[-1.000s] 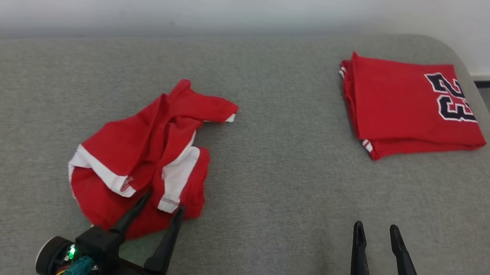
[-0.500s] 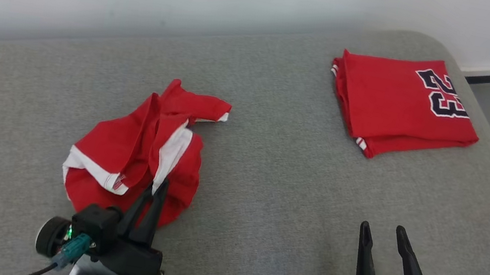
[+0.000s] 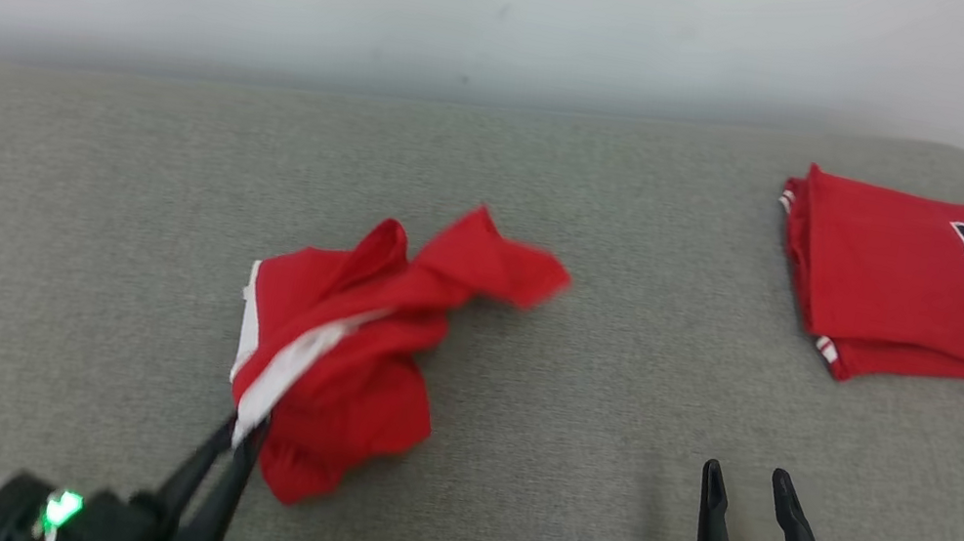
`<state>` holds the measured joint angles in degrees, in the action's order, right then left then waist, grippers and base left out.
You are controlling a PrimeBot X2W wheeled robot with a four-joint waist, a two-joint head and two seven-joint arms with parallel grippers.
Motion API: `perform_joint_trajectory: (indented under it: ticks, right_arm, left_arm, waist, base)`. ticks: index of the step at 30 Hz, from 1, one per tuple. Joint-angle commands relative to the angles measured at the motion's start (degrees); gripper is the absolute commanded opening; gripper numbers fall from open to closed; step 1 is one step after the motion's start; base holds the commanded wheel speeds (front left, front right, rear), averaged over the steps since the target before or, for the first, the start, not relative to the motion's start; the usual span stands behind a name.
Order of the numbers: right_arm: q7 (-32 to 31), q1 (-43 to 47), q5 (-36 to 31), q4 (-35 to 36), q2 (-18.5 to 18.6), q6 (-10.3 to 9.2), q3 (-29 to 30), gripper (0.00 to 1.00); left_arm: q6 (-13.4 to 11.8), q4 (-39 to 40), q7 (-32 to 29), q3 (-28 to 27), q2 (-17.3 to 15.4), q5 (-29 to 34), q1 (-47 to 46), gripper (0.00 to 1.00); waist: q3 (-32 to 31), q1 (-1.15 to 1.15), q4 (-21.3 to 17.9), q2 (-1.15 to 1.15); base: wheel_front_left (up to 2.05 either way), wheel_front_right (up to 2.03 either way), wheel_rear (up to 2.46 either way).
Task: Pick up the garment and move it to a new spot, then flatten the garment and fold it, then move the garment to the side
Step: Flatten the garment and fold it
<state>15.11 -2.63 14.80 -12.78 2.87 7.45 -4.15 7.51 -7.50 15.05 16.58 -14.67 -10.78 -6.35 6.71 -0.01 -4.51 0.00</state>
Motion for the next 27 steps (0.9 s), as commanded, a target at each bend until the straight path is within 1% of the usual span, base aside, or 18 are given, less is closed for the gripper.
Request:
perform_joint_trajectory:
  ticks: [1, 4, 10, 13, 16, 17, 18, 19, 27]
  right_arm:
    - [0.04, 0.33, 0.41, -0.08, 0.00, 0.03, 0.03, 1.00]
    - [0.04, 0.24, 0.42, -0.20, -0.01, 0.03, -0.24, 1.00]
    - [0.04, 0.46, -0.32, -0.34, -0.03, 0.03, 0.82, 1.00]
    - [0.04, 0.89, -0.95, -0.36, -0.02, 0.04, 1.30, 1.00]
    - [0.04, 0.83, -1.18, -0.48, 0.00, 0.04, 1.06, 1.00]
    - [0.04, 0.77, -1.11, -0.49, -0.01, 0.04, 0.84, 1.00]
    - [0.04, 0.85, -1.02, -0.49, -0.02, 0.04, 0.80, 1.00]
    - [0.04, 0.94, -0.92, -0.43, -0.01, 0.04, 0.68, 1.00]
    - [0.04, 1.30, -0.24, -0.77, -0.01, 0.04, 0.03, 1.00]
  left_arm:
    - [-0.13, 0.73, 0.13, 0.10, 0.18, -0.76, 2.78, 0.00]
    - [-0.16, 0.14, 0.13, 1.43, -0.24, -0.79, 8.29, 0.00]
    - [-0.12, -3.29, 0.13, 2.87, 0.64, -1.47, 12.65, 0.00]
    - [-0.12, -5.48, 0.13, 1.12, 2.40, -2.41, 10.82, 0.00]
    - [-0.13, -6.34, 0.13, -0.73, 2.95, -1.19, 9.39, 0.00]
    - [-0.13, -6.29, 0.13, -1.48, 3.17, -0.89, 8.97, 0.08]
    - [-0.15, -6.05, 0.13, -2.34, 3.16, -0.38, 8.61, 0.07]
    - [-0.15, -5.87, 0.13, -3.14, 3.13, -0.27, 8.40, 0.00]
    - [-0.12, -6.84, 0.13, -8.12, 1.85, 1.19, 7.32, 0.00]
  waist:
    - [-0.44, 0.01, 2.08, 0.00]
    - [-0.24, 0.01, 2.21, 0.00]
    - [0.03, 0.01, 2.88, 0.00]
    - [-0.38, 0.01, 4.01, 0.00]
    - [-0.70, 0.01, 4.73, 0.00]
    - [-0.80, 0.01, 4.94, 0.00]
    - [-0.94, 0.01, 5.20, 0.00]
    - [-1.00, 0.01, 5.44, 0.00]
    - [-1.35, 0.01, 6.38, 0.00]
  base:
    - [0.00, 0.00, 0.00]
    - [0.00, 0.00, 0.00]
    - [0.00, 0.00, 0.00]
    - [0.00, 0.00, 0.00]
    - [0.00, 0.00, 0.00]
    - [0.00, 0.00, 0.00]
    - [0.00, 0.00, 0.00]
    - [0.00, 0.00, 0.00]
    - [0.00, 0.00, 0.00]
